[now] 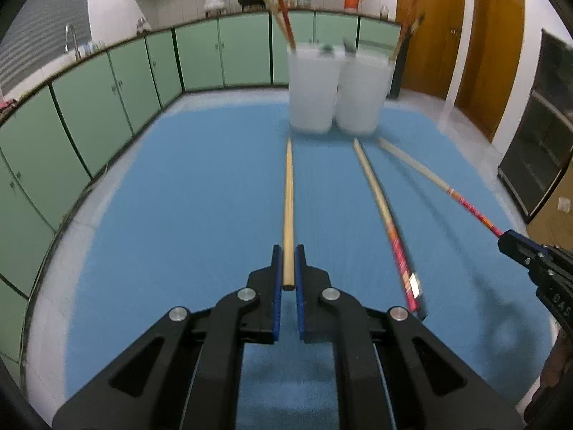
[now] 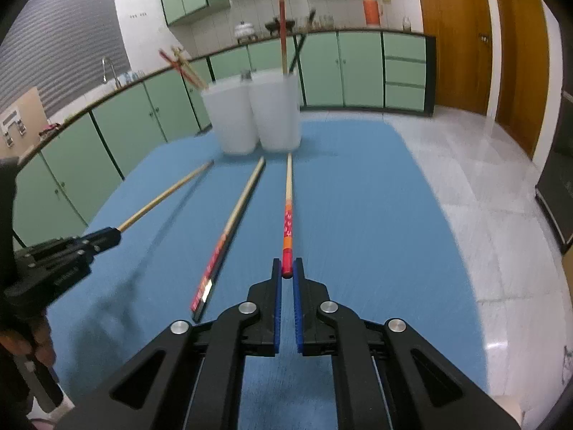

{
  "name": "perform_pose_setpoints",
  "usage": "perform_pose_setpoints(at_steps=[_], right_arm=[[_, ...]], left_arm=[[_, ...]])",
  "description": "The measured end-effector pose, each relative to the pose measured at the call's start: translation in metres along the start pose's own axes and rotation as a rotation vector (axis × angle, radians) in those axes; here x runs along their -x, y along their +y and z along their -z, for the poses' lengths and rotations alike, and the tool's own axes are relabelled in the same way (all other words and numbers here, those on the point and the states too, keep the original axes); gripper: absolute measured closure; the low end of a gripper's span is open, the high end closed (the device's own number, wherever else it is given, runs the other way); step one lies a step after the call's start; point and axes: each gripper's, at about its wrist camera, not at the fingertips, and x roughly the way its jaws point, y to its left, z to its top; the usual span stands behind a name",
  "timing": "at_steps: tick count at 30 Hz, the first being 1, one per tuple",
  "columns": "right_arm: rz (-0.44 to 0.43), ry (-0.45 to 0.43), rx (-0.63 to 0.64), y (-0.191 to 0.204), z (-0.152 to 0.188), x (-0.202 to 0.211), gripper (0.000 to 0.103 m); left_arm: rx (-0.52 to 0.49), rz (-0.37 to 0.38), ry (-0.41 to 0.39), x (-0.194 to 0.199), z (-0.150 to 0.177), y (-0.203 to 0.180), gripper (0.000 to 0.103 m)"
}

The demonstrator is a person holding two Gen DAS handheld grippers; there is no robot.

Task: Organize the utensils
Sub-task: 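Carry both chopsticks to the white holder and drop them in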

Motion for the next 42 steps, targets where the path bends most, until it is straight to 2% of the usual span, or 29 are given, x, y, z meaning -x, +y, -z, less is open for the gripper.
perform_pose_setpoints(at_steps=[11,18,28,33,42], right_arm=[[-0.023,-0.165,0.032,-0.006,-0.069,0.045,0.097],[-0.081,-0.203,0.048,-0.005,-0.117,0.053,0.097],[-0.150,-0.231,0.157,0.013,-0.172,0.065,0.097],[-0.198,-0.282,0.176,0.019,-0.207,0.082,0.097],[-0.172,-0.389,0.214,0.032,-0.271,0.093,0.097]], left_arm=[[0.003,0.045,-0.217,0.064,-0.072,0.004,0.097],[0.004,0.102,-0.262,0.065,-0.114,-0.004,0.097],[0.022,0.159,-0.320,0.072,-0.150,-0.004,0.097],[0.019,0.179,-0.392,0.090,-0.173,-0.003,0.097],[0.023,0.148,-0.541,0.104,-0.229,-0.011,0.097]])
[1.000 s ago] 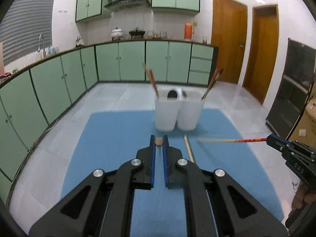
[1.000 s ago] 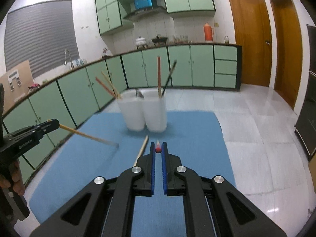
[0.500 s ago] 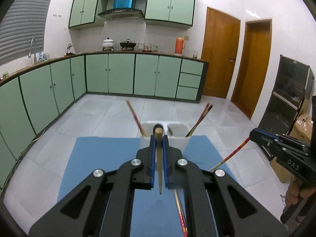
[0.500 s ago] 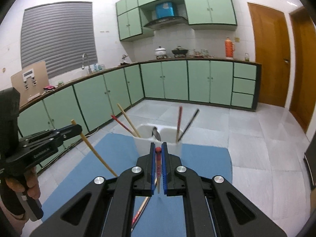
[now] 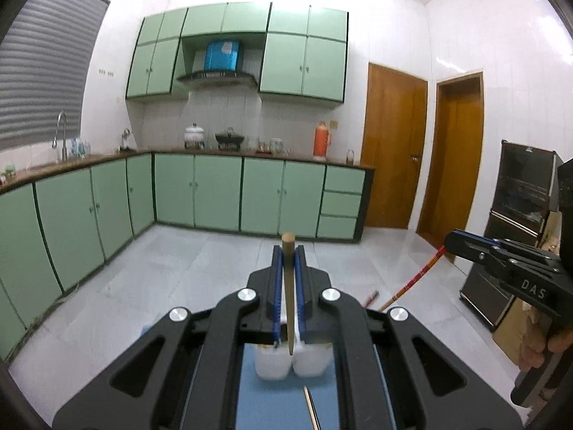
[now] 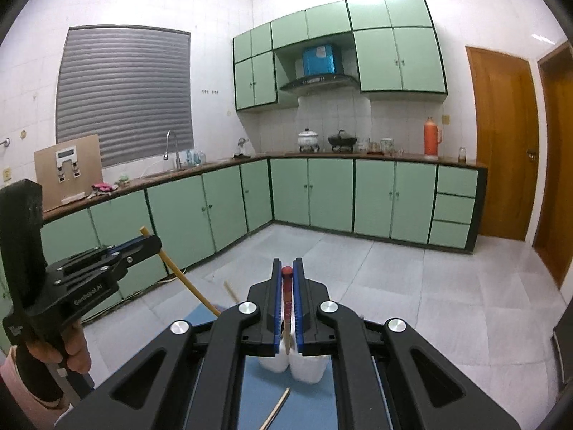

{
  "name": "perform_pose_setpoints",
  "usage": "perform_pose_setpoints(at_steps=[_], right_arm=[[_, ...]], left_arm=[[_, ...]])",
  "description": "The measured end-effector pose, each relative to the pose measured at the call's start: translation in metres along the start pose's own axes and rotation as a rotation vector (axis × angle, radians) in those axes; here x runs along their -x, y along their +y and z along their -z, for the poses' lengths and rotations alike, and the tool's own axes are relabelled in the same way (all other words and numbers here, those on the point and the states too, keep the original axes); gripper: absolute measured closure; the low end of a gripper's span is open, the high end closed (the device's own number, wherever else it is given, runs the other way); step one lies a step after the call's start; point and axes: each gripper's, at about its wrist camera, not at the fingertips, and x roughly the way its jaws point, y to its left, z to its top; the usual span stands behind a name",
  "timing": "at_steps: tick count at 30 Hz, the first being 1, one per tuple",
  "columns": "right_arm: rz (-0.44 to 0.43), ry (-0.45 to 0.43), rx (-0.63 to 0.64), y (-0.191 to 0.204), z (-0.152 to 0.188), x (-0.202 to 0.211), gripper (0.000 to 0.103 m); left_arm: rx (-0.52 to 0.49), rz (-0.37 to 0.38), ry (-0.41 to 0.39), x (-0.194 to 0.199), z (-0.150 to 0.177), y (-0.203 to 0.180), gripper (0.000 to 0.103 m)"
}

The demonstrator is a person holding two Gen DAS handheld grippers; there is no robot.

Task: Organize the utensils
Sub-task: 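Carry both chopsticks to the white holder and drop them in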

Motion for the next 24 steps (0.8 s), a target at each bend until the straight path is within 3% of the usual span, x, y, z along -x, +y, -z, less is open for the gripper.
perform_pose_setpoints(at_steps=[7,13,17,20,24], right_arm=[[0.057,0.038,0.016,-0.005,-0.006,-0.050,0.097],[0.059,0.123,-0.009,-0.011,0.021,-0.097,0.097],[0.049,0.155,-0.014,-0.012,0.038,-0.108,0.094],[0.048,0.131,-0.015,-0.013,0.045,-0.097,0.080],[0.069,0.079,-0.037,-0.016,0.053,-0.070,0.053]], left_arm=[[-0.036,-0.055,0.004,-0.051,-0.006,-0.008,0.097],[-0.052,-0.059,0.101,-0.104,0.018,-0.009,0.097],[-0.053,-0.051,0.147,-0.115,0.033,-0.004,0.094],[-0.047,-0.048,0.137,-0.108,0.036,0.003,0.072],[-0.046,-0.042,0.111,-0.087,0.041,0.007,0.059]])
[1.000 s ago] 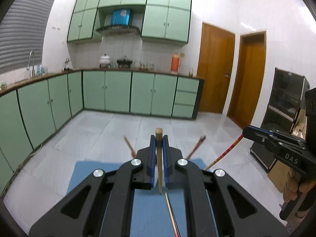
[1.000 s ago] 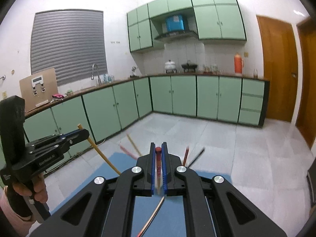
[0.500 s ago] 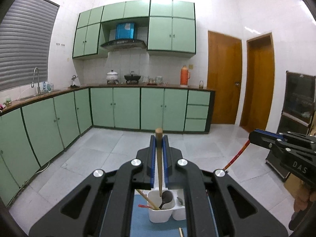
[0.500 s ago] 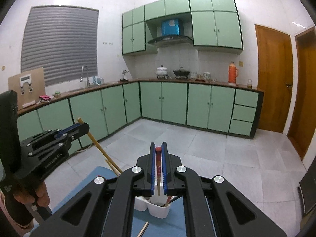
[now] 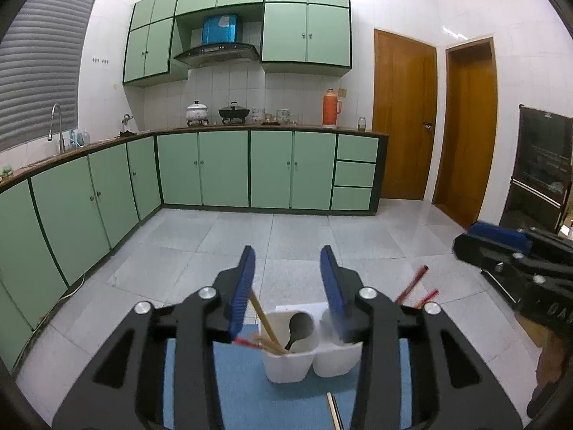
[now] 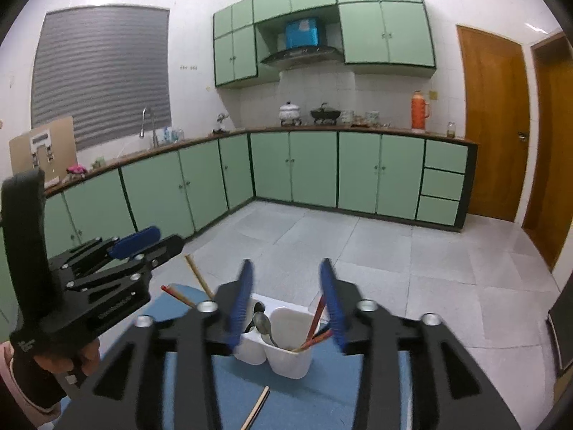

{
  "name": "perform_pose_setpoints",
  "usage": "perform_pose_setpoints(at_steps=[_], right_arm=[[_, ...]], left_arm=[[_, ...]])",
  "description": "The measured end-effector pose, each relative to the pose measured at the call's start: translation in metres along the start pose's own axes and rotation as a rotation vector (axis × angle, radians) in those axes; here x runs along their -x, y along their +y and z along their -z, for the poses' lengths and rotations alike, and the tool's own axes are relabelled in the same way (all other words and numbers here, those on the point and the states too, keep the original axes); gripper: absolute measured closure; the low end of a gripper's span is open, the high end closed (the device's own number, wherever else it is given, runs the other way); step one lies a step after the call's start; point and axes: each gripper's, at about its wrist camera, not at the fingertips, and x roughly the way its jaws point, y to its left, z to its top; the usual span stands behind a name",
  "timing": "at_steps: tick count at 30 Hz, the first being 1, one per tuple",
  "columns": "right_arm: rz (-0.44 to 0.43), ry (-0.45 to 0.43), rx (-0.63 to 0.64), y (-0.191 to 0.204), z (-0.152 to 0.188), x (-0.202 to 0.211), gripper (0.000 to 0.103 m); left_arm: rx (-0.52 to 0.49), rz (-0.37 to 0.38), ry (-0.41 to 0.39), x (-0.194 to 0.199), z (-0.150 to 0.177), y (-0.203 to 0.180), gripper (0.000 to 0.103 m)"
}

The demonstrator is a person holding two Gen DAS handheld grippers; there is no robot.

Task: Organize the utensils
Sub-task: 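Carry both chopsticks to the white holder and drop them in, then move both open tools back over the last two chopsticks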

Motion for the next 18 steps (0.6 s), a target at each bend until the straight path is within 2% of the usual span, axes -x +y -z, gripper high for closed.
perform_pose_setpoints(at_steps=[1,4,7,13,18], right_arm=[[0.008,-0.011,-0.006,-0.002,0.002,0.006,0.046],[0.029,-0.042,-0.029,-0.005,0.017,0.026,0.034],[0.055,-0.047,-0.058,-0.009,0.039,0.040,0.026],[0.097,0.009,-0.123,-0.014,0.093,0.051,0.024],[0.113,0.099,-0.180,-0.014,0.142,0.045,0.023]], left_arm=[[0.003,0.002,-0.007,0.004,0.002,0.002,0.053],[0.014,0.001,-0.035,0.024,0.014,0.005,0.042],[0.037,-0.004,-0.035,0.041,0.032,0.009,0.035],[0.024,-0.030,0.033,0.055,0.077,0.014,0.025],[0.009,-0.042,0.140,0.054,0.127,0.015,0.021]])
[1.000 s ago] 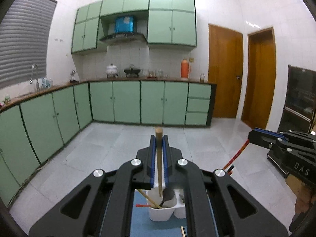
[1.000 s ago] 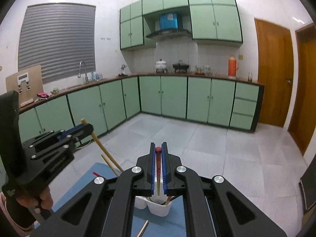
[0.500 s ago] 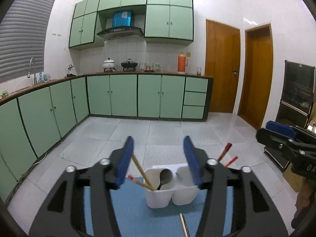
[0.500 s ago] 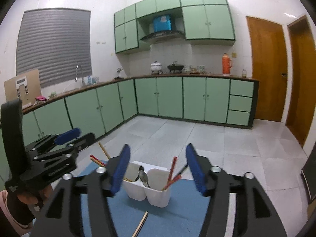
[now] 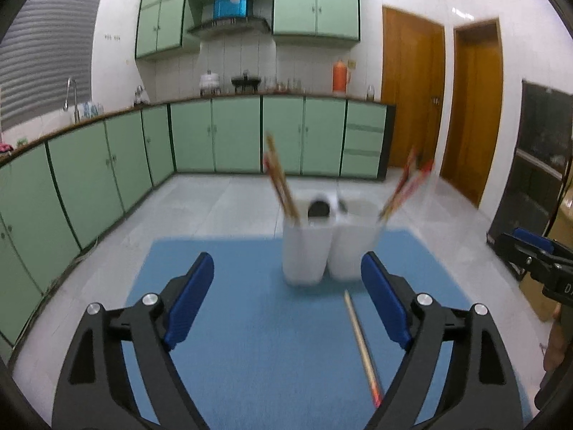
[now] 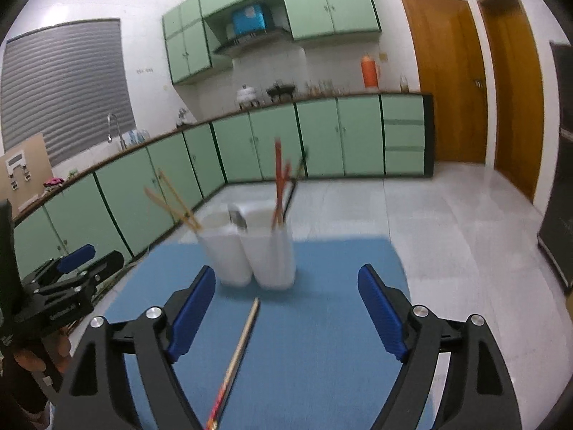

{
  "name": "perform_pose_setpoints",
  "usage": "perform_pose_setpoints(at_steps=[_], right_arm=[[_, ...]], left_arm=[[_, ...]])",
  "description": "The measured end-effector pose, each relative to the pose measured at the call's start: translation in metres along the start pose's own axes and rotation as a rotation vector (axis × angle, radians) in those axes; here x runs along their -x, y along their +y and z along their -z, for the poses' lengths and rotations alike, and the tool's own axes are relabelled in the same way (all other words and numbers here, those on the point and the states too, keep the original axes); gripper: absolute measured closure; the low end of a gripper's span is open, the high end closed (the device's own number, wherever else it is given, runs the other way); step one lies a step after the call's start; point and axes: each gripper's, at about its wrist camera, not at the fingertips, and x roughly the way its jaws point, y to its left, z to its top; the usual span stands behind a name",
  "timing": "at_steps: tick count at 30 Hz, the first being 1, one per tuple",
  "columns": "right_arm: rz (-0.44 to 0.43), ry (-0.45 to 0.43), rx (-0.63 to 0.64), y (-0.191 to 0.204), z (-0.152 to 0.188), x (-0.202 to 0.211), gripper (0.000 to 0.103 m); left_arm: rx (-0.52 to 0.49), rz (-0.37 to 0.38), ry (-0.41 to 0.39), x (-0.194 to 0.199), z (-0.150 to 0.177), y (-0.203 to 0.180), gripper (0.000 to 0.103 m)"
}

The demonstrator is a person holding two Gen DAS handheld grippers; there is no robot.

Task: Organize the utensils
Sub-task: 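Move both open tools back over the last two chopsticks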

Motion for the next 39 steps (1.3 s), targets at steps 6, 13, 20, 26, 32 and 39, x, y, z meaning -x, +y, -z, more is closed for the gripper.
perform_pose_setpoints(at_steps=[6,13,20,26,32,39], right_arm=[[0.006,0.110,-0.047,-0.002,0.050,-0.014,0.023],[0.015,0.214,-0.052,0.015,0.101,-0.027,0.031],[-0.014,0.280,-0.030,0.038,0.124,-0.039,0.052],[-0.044,0.336,0.009,0.053,0.132,-0.052,0.073],[-0.046,0.359,0.016,0.056,0.129,-0.060,0.082],[-0.055,0.357,0.018,0.059,0.128,-0.061,0.084]], left_arm=[[-0.004,-0.006,0.111,-0.013,0.049,0.004,0.021],[-0.019,-0.018,0.200,-0.020,0.096,0.009,0.021],[-0.007,-0.031,0.252,-0.024,0.118,0.016,0.021],[0.003,-0.030,0.272,-0.027,0.123,0.020,0.021],[-0.001,-0.023,0.279,-0.029,0.123,0.018,0.021],[0.013,-0.018,0.285,-0.032,0.122,0.017,0.021]])
